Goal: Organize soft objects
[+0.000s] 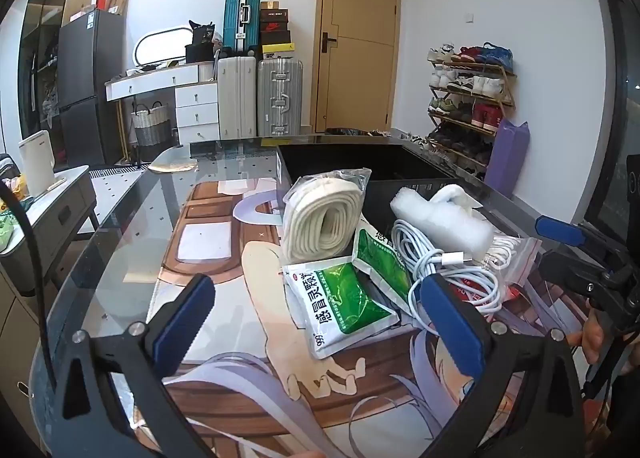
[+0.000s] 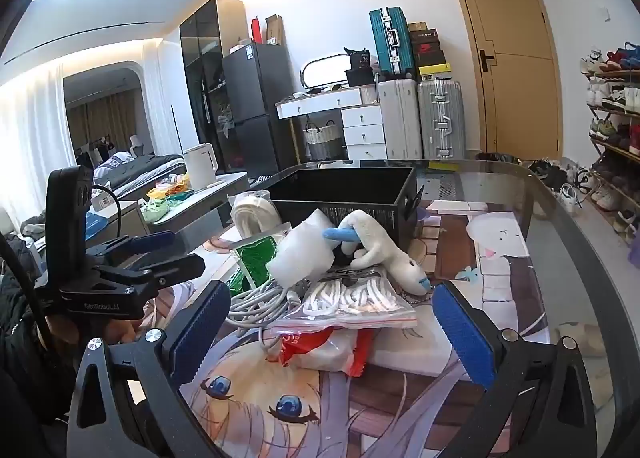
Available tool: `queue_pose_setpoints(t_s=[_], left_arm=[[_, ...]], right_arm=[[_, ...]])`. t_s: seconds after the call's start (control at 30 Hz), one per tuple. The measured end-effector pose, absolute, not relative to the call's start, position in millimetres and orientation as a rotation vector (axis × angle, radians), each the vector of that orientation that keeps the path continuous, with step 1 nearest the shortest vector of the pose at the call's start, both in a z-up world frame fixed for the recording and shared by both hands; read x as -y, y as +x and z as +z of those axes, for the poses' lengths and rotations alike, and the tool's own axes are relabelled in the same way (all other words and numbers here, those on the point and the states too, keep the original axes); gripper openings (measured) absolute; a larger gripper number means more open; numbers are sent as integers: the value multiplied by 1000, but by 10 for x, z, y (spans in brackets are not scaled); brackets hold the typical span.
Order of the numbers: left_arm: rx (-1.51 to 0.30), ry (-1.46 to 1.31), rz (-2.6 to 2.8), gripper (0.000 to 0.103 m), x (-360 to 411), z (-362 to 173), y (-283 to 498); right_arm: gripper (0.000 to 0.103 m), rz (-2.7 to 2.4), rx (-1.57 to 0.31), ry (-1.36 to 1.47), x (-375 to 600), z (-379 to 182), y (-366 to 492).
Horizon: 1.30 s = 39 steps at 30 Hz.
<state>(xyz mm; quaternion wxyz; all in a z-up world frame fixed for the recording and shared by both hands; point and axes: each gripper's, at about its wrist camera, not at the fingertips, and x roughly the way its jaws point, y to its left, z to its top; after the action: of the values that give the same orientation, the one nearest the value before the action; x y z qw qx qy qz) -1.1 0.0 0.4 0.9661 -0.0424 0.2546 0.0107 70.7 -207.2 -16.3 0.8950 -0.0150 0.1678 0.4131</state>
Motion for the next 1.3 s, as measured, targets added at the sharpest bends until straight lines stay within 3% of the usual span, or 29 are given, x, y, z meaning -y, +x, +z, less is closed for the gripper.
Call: queue_pose_setpoints(t_s=[1.3], left_arm=[[-521,-78,26,103,20,-15,12]], right_arm=[[103,855,-361,-29,2060,-184,678]])
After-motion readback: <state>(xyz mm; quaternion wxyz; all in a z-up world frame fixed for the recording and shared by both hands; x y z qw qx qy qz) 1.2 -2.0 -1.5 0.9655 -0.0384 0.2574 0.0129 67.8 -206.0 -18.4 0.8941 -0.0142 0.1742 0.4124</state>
